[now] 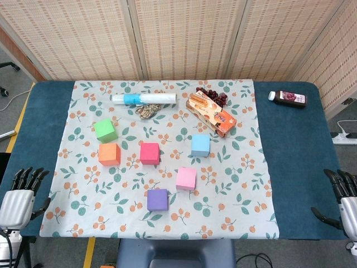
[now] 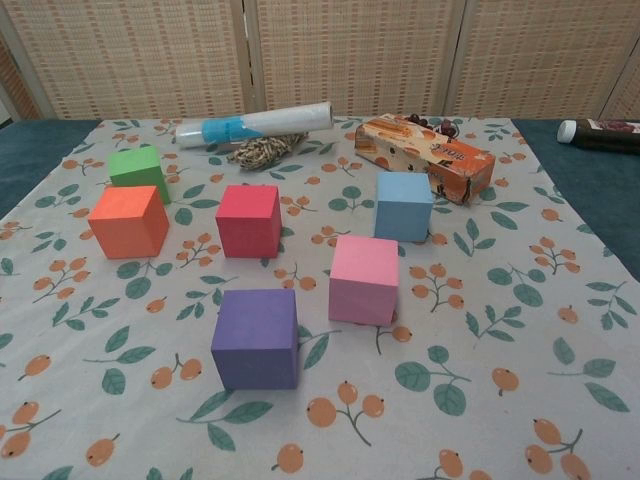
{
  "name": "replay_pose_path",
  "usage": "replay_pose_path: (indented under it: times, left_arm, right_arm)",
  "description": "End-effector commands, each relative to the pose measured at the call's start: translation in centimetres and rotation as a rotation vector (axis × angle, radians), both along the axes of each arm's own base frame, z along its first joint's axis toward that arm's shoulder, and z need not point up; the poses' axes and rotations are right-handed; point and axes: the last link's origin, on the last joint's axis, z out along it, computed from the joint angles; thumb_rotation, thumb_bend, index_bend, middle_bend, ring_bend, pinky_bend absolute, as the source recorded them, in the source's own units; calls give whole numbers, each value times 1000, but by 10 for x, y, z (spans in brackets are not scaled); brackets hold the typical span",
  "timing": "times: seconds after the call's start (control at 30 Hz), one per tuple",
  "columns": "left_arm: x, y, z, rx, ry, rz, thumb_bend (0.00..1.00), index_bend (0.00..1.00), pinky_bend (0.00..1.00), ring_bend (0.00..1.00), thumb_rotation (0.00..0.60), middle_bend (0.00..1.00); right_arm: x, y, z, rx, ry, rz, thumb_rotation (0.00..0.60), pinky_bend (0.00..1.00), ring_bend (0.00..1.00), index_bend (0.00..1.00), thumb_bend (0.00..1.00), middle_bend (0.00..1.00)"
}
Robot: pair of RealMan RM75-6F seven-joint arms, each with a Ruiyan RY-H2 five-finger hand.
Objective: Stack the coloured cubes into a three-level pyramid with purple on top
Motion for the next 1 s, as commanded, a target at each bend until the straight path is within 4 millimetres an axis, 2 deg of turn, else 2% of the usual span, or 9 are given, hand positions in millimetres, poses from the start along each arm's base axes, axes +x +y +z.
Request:
replay_pose_path:
  times: [0.03,0.23,0.43,0.53,0.73,0.87,1.0]
  left_arm:
    - [0,4,-2,-2,3,-1,342,164,70,54,600,120]
    - [0,9,-3,-8,9,-5,340,164,73,55,600,121]
    - [1,10,0,8,-1,-17,340,163,78,59,600,122]
    - [6,19,-1,-7,-23,-47,339,164,88,72,600,123]
    - [23,68,-9,-96,-76,-119,339,184,130,103,600,126]
    - [40,101,-26,-211,-137,-123,339,185,176,138,600,159]
    - [56,130,-45,-316,-123,-121,340,138,184,140,600,147]
  right_arm:
    - [0,-4,-3,0,-5,-2,600,49,0,0,62,90]
    - [3,-9,-5,2,-10,3,600,49,0,0,62,90]
    - [9,-8,2,-17,-17,33,600,50,0,0,62,90]
    - [12,-8,8,-31,-19,48,600,50,0,0,62,90]
    - [26,-17,20,-37,14,106,600,49,0,0,62,90]
    - [36,-25,27,-28,30,143,600,49,0,0,62,90]
    - [45,-33,27,-10,48,161,600,49,0,0,62,90]
